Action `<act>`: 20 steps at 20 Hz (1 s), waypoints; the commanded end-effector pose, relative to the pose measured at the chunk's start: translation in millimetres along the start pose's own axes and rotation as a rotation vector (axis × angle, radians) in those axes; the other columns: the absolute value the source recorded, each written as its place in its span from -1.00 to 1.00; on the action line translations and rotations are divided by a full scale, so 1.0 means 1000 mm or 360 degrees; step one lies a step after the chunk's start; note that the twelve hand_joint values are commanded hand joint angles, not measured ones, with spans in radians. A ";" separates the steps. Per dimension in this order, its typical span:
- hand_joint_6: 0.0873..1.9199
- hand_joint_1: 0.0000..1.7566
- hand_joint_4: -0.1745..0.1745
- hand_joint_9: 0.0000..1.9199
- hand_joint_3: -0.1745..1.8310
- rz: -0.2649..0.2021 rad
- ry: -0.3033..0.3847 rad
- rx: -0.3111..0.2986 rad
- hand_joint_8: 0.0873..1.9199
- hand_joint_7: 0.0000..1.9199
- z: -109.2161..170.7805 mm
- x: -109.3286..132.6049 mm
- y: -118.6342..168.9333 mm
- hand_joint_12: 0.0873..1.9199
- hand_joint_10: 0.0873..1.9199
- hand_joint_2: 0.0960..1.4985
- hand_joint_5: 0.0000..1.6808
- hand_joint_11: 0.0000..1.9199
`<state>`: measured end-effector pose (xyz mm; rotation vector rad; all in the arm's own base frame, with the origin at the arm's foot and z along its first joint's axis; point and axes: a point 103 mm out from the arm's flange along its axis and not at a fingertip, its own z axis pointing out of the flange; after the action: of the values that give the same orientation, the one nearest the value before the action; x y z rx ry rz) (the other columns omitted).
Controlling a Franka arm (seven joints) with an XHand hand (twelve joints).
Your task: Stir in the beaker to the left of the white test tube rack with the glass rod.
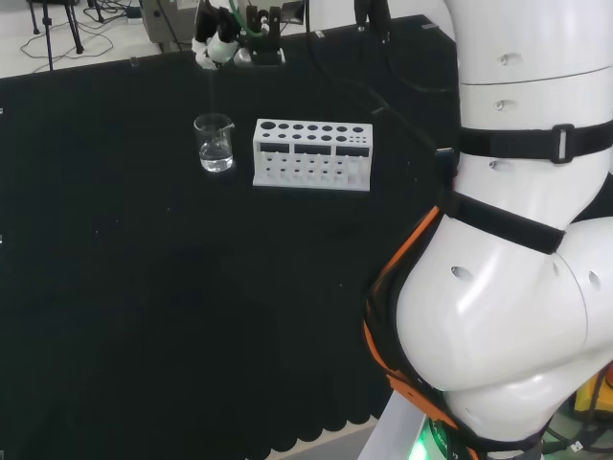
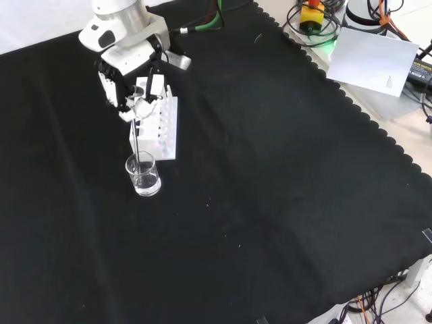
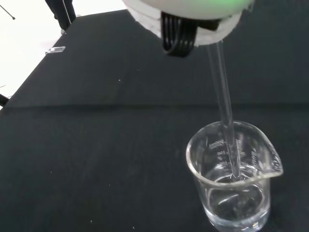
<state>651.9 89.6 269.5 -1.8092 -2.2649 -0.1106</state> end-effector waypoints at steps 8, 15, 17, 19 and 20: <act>-0.69 0.50 -1.00 0.85 -0.30 -0.0025 -0.0029 -0.0031 -0.05 0.30 -0.012 0.023 -0.039 0.05 -0.29 -0.07 0.48 0.46; -0.69 0.50 -1.00 0.85 -0.30 -0.0080 0.0012 -0.0033 -0.05 0.30 -0.006 0.038 -0.034 0.05 -0.29 -0.07 0.48 0.46; -0.69 0.50 -1.00 0.85 -0.30 -0.0086 0.0002 -0.0035 -0.05 0.30 -0.006 0.041 -0.034 0.05 -0.29 -0.07 0.48 0.46; -0.69 0.50 -1.00 0.85 -0.30 -0.0090 -0.0003 -0.0037 -0.05 0.30 -0.006 0.044 -0.033 0.05 -0.29 -0.07 0.48 0.46; -0.69 0.50 -1.00 0.85 -0.30 -0.0090 -0.0005 -0.0037 -0.05 0.30 -0.006 0.044 -0.033 0.05 -0.29 -0.07 0.48 0.46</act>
<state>611.6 119.4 287.9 -1.7591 -2.3193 -0.1458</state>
